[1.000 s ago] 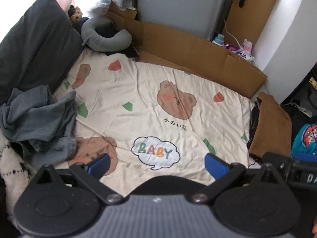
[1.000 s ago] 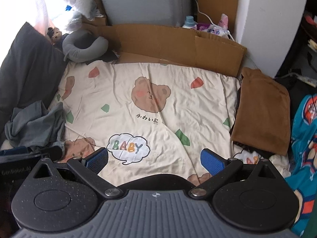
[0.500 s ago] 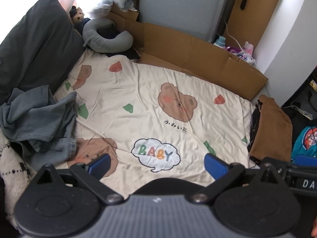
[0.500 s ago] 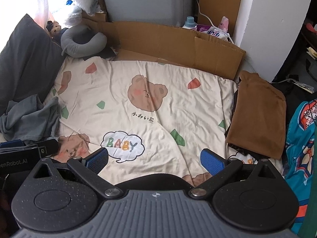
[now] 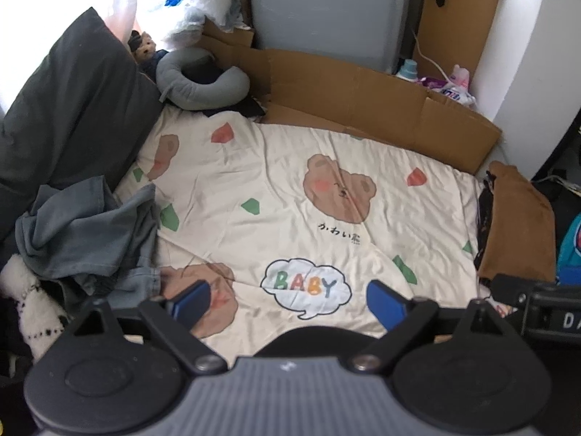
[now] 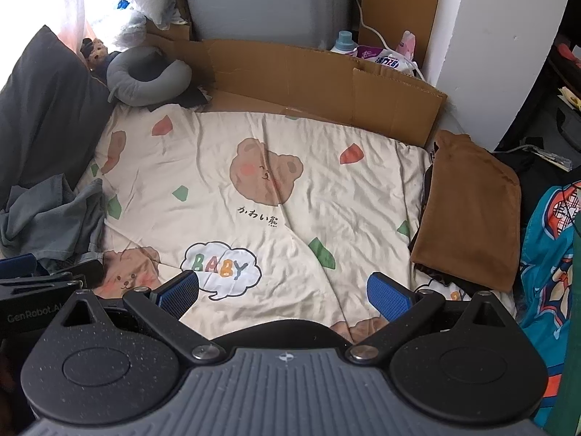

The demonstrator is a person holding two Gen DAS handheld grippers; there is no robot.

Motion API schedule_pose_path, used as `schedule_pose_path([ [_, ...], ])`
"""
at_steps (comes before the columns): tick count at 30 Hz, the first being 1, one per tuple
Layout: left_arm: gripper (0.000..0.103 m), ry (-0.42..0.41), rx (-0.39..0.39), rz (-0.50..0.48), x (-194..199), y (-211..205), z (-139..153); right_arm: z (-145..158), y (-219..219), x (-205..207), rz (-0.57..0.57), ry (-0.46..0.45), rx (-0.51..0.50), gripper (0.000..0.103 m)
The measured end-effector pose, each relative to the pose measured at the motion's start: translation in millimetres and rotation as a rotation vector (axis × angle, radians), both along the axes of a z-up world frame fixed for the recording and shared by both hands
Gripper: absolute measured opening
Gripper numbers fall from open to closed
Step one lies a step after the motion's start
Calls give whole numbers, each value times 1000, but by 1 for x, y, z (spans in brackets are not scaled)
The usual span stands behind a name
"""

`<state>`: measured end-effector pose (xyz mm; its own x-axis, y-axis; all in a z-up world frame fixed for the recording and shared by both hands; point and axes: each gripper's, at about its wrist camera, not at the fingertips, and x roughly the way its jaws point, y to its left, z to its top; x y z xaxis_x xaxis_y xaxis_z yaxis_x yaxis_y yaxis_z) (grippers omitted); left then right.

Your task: Fold clothes

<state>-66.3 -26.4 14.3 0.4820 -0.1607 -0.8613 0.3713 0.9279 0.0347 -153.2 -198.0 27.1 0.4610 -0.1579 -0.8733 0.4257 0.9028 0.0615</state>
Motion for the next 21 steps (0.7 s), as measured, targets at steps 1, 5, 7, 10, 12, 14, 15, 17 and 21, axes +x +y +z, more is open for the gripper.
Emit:
schedule_pose_path([
  [1, 94, 2, 1, -2, 0, 0, 0, 0, 0, 0, 0, 1, -4, 102],
  [5, 94, 5, 7, -10, 1, -2, -1, 1, 2, 0, -4, -6, -2, 102],
  [7, 94, 5, 7, -9, 1, -3, -1, 1, 2, -1, -2, -10, -7, 102],
  [10, 94, 16, -4, -1, 2, -2, -2, 1, 1, -1, -2, -12, -6, 102],
  [12, 94, 25, -12, 4, 2, -1, -2, 1, 0, -2, -1, -13, -4, 102],
  [14, 94, 29, -12, 6, 3, 0, -2, 1, -1, -3, -2, -16, 1, 102],
  [15, 94, 31, -11, 6, 3, 0, -3, 1, -2, -3, -2, -18, 4, 102],
  [17, 94, 34, -11, 6, 4, 0, -3, 1, -4, -4, -2, -21, 10, 102],
  [21, 94, 41, -16, 6, 5, 0, -3, 1, -5, -4, -1, -21, 11, 102],
])
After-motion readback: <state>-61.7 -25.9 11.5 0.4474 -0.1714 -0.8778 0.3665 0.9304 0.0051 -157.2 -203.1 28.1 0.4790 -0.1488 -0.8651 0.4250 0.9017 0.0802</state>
